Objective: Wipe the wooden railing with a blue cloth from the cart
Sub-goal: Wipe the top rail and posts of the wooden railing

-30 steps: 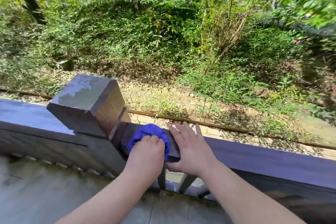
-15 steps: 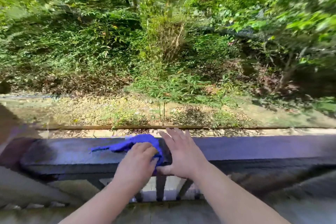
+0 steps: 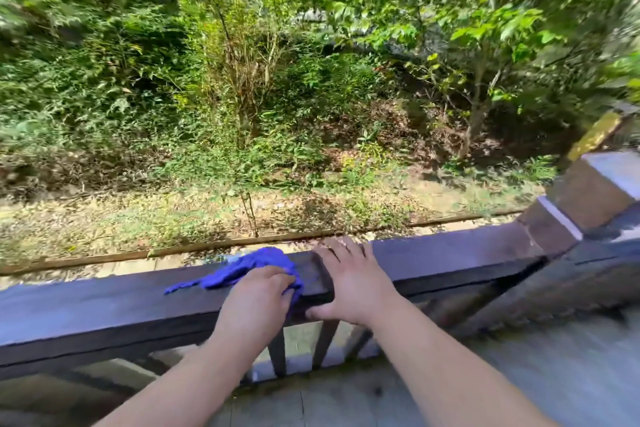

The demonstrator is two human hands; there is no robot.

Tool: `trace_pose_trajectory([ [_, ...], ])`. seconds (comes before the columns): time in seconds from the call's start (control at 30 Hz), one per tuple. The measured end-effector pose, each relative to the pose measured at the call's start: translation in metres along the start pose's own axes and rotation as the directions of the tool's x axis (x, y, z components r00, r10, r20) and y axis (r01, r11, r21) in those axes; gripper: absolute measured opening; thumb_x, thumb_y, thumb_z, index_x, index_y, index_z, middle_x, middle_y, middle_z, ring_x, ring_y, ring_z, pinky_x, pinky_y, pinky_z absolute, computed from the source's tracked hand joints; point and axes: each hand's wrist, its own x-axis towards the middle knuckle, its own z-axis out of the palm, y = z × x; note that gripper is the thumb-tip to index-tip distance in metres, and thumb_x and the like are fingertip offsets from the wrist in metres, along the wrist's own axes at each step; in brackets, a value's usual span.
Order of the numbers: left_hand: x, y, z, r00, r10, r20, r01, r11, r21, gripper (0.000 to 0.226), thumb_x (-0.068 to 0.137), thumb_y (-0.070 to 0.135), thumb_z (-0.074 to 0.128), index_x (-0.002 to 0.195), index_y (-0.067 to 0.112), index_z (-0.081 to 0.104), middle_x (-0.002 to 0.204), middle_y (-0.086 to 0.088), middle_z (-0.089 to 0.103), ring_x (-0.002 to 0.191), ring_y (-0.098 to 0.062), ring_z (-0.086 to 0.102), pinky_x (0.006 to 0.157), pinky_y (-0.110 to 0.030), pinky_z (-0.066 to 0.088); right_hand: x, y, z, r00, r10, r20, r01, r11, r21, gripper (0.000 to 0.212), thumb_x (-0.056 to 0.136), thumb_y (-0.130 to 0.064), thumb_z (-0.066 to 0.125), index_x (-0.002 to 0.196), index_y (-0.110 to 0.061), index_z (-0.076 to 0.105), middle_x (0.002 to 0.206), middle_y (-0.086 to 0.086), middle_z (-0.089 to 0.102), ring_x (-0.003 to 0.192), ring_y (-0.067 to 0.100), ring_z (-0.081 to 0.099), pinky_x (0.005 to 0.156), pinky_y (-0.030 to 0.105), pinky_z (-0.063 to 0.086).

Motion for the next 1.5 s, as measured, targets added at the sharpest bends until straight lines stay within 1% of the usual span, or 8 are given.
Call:
trace_pose_trajectory([
  [0.27,0.029,0.009,0.018,0.994,0.063,0.092,-0.061,0.998,-0.027,0.024,0.091,0.033,0.053,0.109,0.029,0.068,0.106,0.010,0.064,0.105,-0.016,0.057,0.085,-0.030,0.046,-0.005,0.011,-0.003,0.998,0.053,0.038,-0.055,0.997,0.053,0.119,0.073,-0.086,0.061,0.163,-0.028,0.008,0.172,0.003,0.006,0.157,0.031,-0.003,0.124,0.063,0.001],
  [0.5,0.064,0.006,-0.025,0.989,0.134,0.068,-0.114,0.964,-0.239,0.017,0.085,0.029,0.056,0.100,0.036,0.061,0.099,0.010,0.067,0.094,-0.017,0.058,0.073,-0.030,0.037,0.011,-0.017,-0.032,0.993,0.096,-0.065,-0.074,0.958,0.277,0.082,0.075,-0.045,0.073,0.149,-0.035,0.039,0.152,0.002,0.047,0.150,0.031,0.027,0.124,0.056,0.016],
  [0.6,0.088,0.011,-0.054,0.984,0.178,0.003,-0.169,0.938,-0.303,0.021,0.084,0.026,0.059,0.100,0.037,0.062,0.092,0.017,0.063,0.085,-0.006,0.052,0.065,-0.021,0.030,0.013,-0.026,-0.061,0.954,0.291,-0.073,-0.174,0.735,0.655,0.043,0.073,-0.034,0.064,0.113,-0.047,0.058,0.100,-0.017,0.068,0.100,0.008,0.064,0.086,0.038,0.053],
  [0.7,0.115,0.018,-0.080,0.972,0.233,-0.026,-0.228,0.918,-0.325,0.021,0.084,0.027,0.057,0.100,0.040,0.059,0.082,0.025,0.055,0.075,0.001,0.049,0.061,-0.011,0.031,0.012,-0.018,-0.086,0.917,0.395,-0.049,-0.217,0.600,0.770,0.036,0.068,-0.034,0.060,0.089,-0.062,0.057,0.078,-0.030,0.067,0.069,-0.010,0.059,0.057,0.025,0.041],
  [0.77,0.134,0.024,-0.094,0.949,0.314,-0.020,-0.306,0.902,-0.304,0.018,0.084,0.028,0.058,0.098,0.039,0.059,0.081,0.023,0.055,0.075,-0.001,0.050,0.062,-0.014,0.035,0.006,-0.007,-0.103,0.900,0.431,-0.074,-0.225,0.602,0.766,0.025,0.069,-0.029,0.061,0.084,-0.050,0.059,0.073,-0.019,0.068,0.064,-0.003,0.058,0.053,0.027,0.037],
  [0.93,0.176,0.050,-0.107,0.875,0.479,0.079,-0.463,0.872,-0.161,0.023,0.081,0.024,0.062,0.100,0.035,0.060,0.097,0.011,0.065,0.091,-0.016,0.058,0.075,-0.032,0.047,-0.026,0.044,-0.133,0.821,0.542,-0.181,-0.270,0.647,0.713,0.004,0.082,-0.022,0.065,0.083,-0.025,0.062,0.076,-0.008,0.063,0.070,0.009,0.057,0.059,0.027,0.041],
  [1.3,0.209,0.186,-0.072,0.794,0.598,0.109,-0.605,0.794,0.055,0.021,0.074,0.027,0.060,0.095,0.030,0.061,0.096,0.003,0.066,0.087,-0.024,0.062,0.054,-0.029,0.029,-0.148,0.144,-0.160,0.641,0.716,-0.277,-0.388,0.614,0.687,0.013,0.083,-0.017,0.065,0.080,-0.029,0.061,0.069,-0.007,0.059,0.068,0.015,0.054,0.064,0.035,0.044],
  [1.5,0.204,0.312,-0.048,0.678,0.730,0.084,-0.734,0.678,0.031,0.015,0.073,0.032,0.056,0.088,0.029,0.057,0.093,0.002,0.064,0.087,-0.025,0.061,0.058,-0.031,0.035,-0.242,0.207,-0.151,0.480,0.829,-0.285,-0.440,0.509,0.739,0.012,0.077,-0.018,0.062,0.085,-0.027,0.064,0.071,-0.019,0.066,0.067,0.002,0.058,0.061,0.022,0.045],
])
